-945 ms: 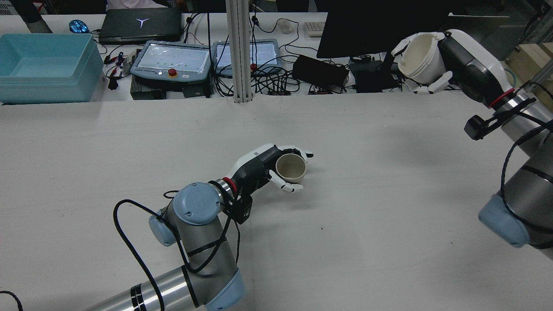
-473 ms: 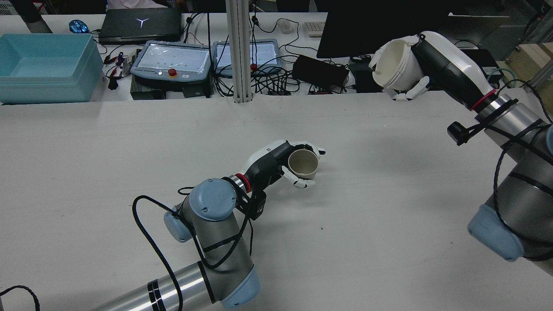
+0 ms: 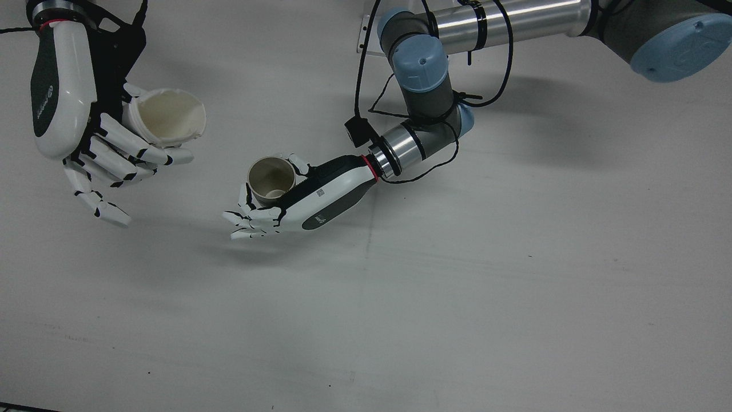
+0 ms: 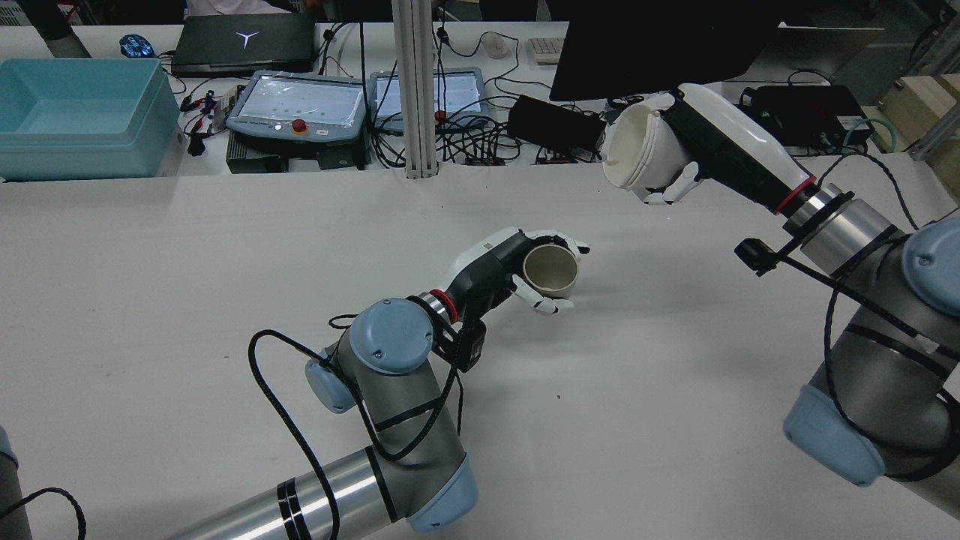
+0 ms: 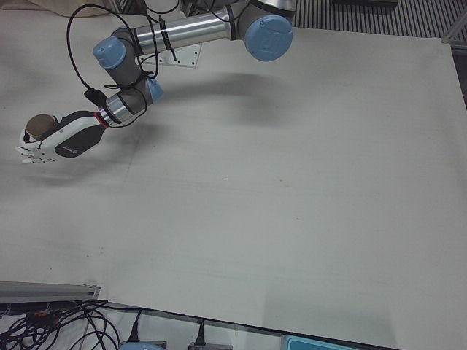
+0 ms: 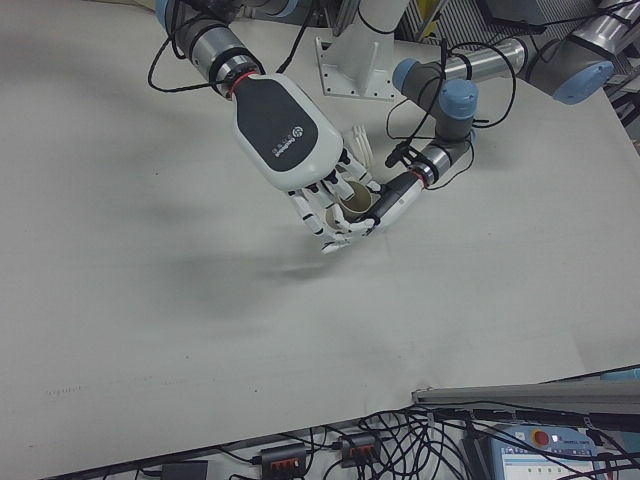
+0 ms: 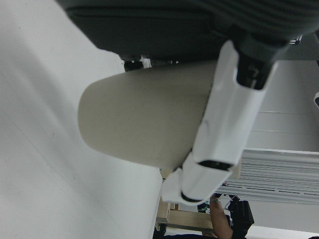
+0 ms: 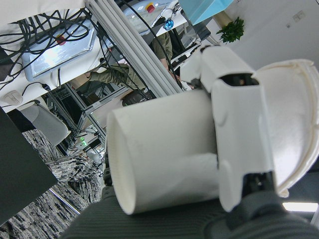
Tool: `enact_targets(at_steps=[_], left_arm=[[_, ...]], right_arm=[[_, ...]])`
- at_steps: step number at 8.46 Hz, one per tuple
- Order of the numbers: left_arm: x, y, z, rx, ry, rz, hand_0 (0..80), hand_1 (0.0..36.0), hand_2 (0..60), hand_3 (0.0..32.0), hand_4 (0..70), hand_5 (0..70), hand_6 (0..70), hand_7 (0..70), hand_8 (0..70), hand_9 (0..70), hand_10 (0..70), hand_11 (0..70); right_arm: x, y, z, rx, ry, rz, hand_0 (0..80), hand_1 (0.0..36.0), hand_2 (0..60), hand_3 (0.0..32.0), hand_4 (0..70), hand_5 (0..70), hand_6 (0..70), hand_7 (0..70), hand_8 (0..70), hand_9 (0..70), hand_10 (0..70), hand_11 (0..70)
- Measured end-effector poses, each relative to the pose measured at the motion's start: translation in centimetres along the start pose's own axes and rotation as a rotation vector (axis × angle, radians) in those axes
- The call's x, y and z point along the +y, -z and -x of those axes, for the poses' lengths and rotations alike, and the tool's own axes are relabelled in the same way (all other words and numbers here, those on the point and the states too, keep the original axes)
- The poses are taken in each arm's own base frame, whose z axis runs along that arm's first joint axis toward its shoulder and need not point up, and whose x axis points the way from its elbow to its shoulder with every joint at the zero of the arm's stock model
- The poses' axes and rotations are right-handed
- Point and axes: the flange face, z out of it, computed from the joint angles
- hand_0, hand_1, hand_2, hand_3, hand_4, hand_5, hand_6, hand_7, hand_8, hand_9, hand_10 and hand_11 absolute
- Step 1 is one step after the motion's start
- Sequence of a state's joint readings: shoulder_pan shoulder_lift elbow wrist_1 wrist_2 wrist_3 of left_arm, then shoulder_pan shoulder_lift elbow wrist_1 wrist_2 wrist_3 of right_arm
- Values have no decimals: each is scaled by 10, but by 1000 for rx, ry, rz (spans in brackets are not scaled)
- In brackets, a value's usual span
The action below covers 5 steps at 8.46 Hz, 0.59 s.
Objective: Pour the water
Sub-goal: 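Tilt the white cup with the right hand over the beige cup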
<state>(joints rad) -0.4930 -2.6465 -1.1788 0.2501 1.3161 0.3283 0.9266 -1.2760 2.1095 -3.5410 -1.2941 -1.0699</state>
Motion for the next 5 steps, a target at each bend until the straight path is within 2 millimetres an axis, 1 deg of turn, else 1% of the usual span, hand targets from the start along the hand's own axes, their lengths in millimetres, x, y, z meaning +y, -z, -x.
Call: enact_targets(at_steps=[1,2,3,4,5], left_arm=[[11,-5,-3,12,3,7,800,360,600,0,388,700,281,218,146,98,89,171],[18,-9,-6,19,5,13,800,360,600,0,386,700,279,217,146,97,87,169],[23,-10,-7,22,5,15,800,360,600,0,383,700,274,212,143,94,85,166],[25,-11,-8,21,5,13,800,360,600,0,380,700,270,208,142,93,85,166],[25,-10,-7,19,4,9,800,360,600,0,373,700,268,205,142,91,85,166]], right_arm=[[13,0,-10,12,33,7,800,360,600,0,525,297,700,700,537,700,136,241],[25,0,-19,24,68,15,800,360,600,0,535,292,700,700,524,693,105,195],[32,2,-25,37,97,14,800,360,600,0,514,290,700,700,523,692,96,182],[38,3,-31,48,125,11,800,360,600,0,523,288,700,700,516,681,82,162],[42,4,-35,56,147,10,800,360,600,0,551,284,700,700,510,672,59,128]])
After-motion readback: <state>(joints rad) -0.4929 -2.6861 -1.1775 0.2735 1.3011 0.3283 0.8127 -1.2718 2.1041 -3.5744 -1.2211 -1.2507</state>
